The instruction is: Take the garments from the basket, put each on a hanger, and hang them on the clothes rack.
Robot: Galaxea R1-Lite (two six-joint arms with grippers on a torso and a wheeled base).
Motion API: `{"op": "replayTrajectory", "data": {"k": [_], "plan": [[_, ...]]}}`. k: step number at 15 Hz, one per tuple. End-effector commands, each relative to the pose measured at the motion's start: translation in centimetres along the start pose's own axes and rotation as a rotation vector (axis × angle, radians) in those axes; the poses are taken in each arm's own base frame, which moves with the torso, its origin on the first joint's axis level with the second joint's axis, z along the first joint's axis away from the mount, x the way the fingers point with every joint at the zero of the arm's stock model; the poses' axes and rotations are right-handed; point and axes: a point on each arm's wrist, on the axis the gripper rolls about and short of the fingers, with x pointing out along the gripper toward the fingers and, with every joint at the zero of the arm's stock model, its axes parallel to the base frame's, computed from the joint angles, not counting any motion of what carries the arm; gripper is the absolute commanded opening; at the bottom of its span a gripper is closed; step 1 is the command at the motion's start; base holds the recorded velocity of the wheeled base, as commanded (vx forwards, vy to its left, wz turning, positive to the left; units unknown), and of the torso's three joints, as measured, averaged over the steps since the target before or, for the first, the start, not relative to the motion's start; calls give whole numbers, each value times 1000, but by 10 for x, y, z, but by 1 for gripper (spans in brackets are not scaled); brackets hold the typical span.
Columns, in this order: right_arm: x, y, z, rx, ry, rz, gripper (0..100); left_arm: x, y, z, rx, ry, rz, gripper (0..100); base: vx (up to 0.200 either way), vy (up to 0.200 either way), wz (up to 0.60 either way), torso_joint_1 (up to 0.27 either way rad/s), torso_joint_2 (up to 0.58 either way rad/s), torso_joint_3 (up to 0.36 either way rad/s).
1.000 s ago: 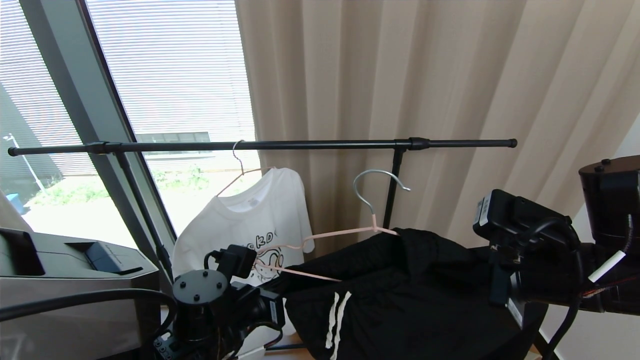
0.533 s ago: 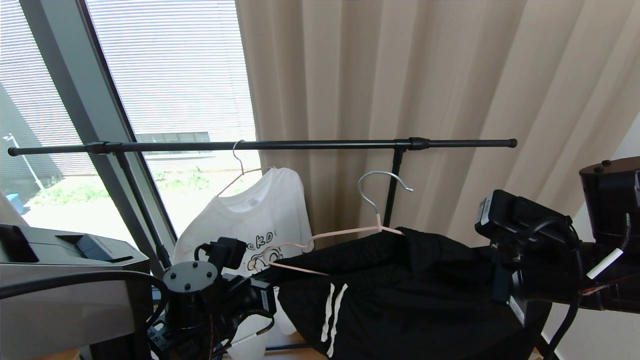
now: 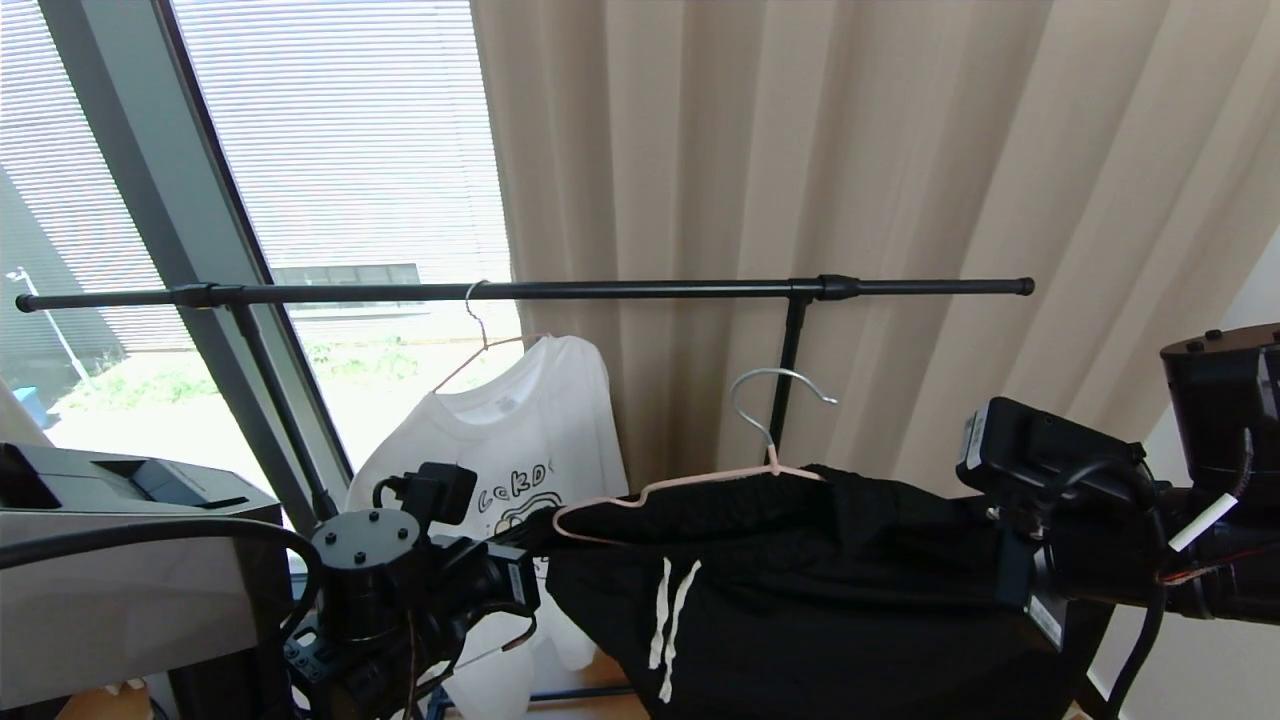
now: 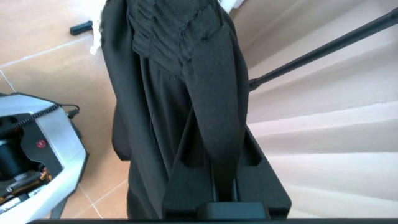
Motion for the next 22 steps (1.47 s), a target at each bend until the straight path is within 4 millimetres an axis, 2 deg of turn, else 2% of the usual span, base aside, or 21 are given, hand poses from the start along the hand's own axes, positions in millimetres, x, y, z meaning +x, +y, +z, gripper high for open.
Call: {"op": "replayTrajectory", "data": {"k": [1, 9, 13, 14, 17, 19, 22], "plan": [[4, 0, -5, -12, 25, 5, 0, -3, 0, 6, -2, -22, -2, 0, 0, 0, 0, 0, 0, 0], [17, -3, -11, -17, 89, -3, 0, -11, -4, 19, 24, -72, -18, 0, 0, 0, 0, 0, 0, 0], [21, -3, -12, -20, 101, 2, 0, -14, -12, 50, 118, -107, -24, 0, 0, 0, 0, 0, 0, 0], [23, -3, -13, -19, 108, -4, 0, -14, -17, 67, 139, -87, -21, 0, 0, 0, 0, 0, 0, 0], [26, -5, -13, -15, 116, -6, 0, -12, -35, 100, 169, 11, -33, 0, 0, 0, 0, 0, 0, 0], [26, -6, -15, -16, 122, -9, 0, -7, -42, 112, 173, 53, -33, 0, 0, 0, 0, 0, 0, 0], [28, -11, -18, -13, 135, -20, 0, -9, -46, 129, 177, 94, -28, 0, 0, 0, 0, 0, 0, 0]]}}
